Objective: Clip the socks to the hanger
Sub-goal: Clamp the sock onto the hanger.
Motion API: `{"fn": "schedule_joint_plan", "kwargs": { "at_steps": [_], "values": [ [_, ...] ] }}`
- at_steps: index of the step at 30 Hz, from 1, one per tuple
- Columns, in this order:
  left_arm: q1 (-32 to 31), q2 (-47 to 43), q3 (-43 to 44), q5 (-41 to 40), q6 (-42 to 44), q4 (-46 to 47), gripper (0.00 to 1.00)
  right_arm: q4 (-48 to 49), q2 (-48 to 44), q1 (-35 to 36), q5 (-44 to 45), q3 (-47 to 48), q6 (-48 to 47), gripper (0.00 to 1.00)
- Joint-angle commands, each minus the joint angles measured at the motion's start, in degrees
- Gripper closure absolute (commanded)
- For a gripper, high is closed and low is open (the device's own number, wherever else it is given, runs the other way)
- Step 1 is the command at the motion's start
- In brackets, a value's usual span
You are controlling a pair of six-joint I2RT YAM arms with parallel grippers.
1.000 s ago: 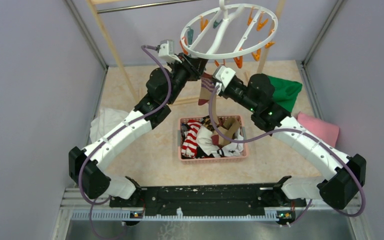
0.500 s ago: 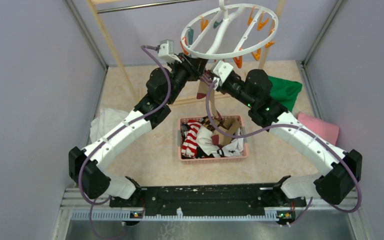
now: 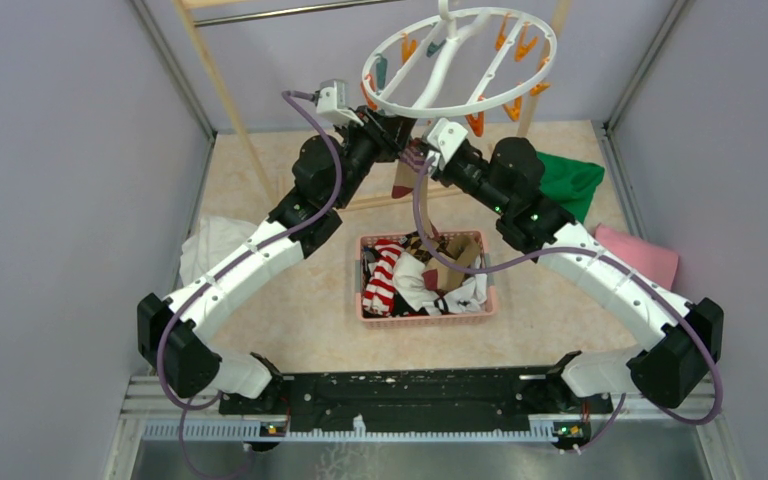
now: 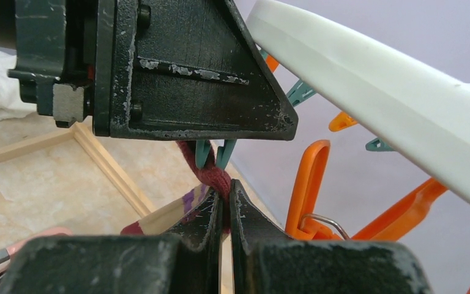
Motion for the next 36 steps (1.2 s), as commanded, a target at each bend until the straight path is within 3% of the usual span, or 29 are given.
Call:
{"fn": "schedule_joint_plan", "kwargs": {
  "at_steps": [1,36],
  "values": [
    [0.03,-1.39,1.40,-1.82,-1.31,0.91,0.98,2.80,-0.26,0.57,0.87,3.42,1.99,1.00],
    [0.08,-1.43,0.11,-3.28,-0.51,2.59,0.95,6.50,-3.46,0.49,-0.20,1.41,9.05,1.00]
  ]
}}
